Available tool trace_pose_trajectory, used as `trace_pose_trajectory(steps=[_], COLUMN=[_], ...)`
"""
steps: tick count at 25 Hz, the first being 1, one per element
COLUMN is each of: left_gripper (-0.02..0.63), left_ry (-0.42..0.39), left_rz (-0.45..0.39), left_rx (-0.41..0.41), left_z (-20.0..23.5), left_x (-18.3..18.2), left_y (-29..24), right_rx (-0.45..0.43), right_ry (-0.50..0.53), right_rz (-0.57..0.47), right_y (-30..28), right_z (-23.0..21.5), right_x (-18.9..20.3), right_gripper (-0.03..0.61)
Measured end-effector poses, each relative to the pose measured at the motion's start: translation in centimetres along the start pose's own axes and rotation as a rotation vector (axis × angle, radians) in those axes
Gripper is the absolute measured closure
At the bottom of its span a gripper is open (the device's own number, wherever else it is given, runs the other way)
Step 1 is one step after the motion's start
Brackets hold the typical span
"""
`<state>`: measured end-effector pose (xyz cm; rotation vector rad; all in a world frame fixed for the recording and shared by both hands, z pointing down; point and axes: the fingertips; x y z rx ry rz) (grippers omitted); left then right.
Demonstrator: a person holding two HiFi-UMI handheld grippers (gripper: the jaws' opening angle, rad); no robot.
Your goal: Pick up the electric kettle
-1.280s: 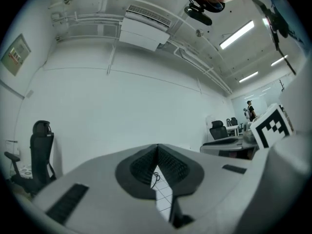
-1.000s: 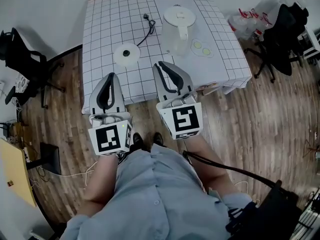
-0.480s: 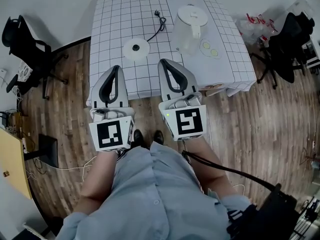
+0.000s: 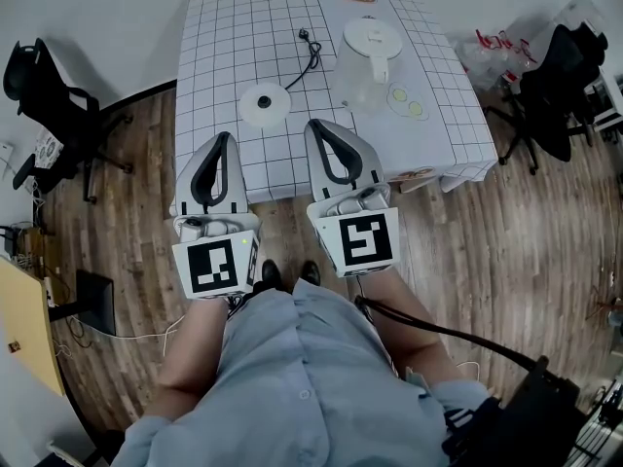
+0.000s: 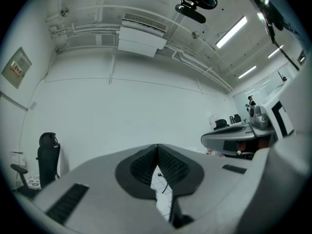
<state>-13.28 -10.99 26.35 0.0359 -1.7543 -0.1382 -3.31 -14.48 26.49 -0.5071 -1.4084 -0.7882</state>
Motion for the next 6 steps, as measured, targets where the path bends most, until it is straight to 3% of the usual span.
trace_pose_trajectory(steps=[6], left_gripper=[0.612], left_ry=[-0.003], left_rz=[-0.002], left_rx=[0.0], left_z=[-0.11], left_x=[-0.07], left_y=[-0.32], right_rx=[-0.002], right_ry=[-0.003], right_rz=[-0.004], right_y=[-0.19], right_z=[-0.18], right_x=[0.03], right_gripper=[0.577])
Point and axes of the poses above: the fingertips, and each gripper's own axes: y backward along the fingers, z to its left, x out of its underside, and after that the axes turned 7 degrees about -x, right-handed
